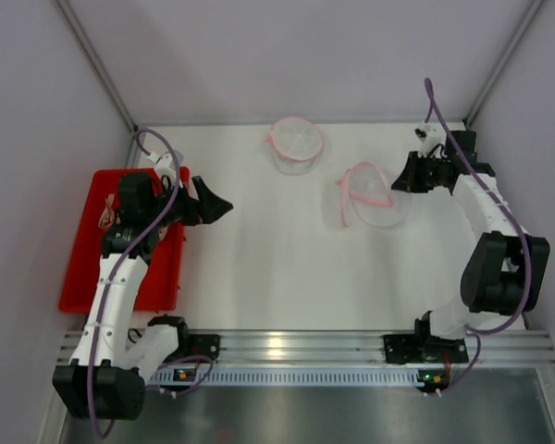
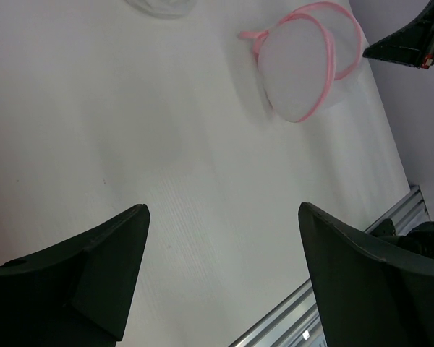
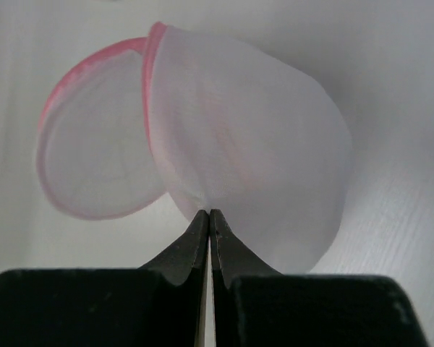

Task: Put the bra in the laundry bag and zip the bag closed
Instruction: Adjust the laundry bag at the center of the board.

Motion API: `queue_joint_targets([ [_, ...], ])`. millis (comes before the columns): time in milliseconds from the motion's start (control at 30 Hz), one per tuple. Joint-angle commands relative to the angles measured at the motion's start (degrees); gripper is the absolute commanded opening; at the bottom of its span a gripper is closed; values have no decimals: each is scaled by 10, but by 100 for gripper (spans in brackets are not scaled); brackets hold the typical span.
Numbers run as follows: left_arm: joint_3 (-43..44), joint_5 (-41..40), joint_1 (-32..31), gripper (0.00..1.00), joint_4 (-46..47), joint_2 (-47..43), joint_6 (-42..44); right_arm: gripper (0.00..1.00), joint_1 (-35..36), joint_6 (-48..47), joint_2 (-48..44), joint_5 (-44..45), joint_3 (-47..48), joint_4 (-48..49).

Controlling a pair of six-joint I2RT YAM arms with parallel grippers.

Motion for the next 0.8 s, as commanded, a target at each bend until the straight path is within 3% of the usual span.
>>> queue_joint_targets([
  [0,-3,7,2,89,9,-7,-5,0,-73,75,49,26,-3,50],
  [167,-11,4,2,89,9,-12,3,0,-118,22,20,7,-89,47],
  [367,-11,5,2,89,9,4,5,0,-83,-27,-34,-64,-169,-50],
  [400,-10,6,3,90,10,5,5,4,-76,-34,-39,-67,-175,-64],
  [433,-7,7,2,90,9,7,8,22,-62,-46,-53,-70,-177,-73],
  [500,-4,6,2,90,9,11,12,34,-57,-69,-73,-36,-155,-84],
  [567,2,6,2,90,10,11,14,36,-59,-85,-106,34,-135,-76],
  [733,6,3,2,90,9,6,20,66,-43,-172,-164,106,-85,-11],
  [767,6,1,2,90,9,6,22,68,-31,-186,-170,136,-84,-3],
])
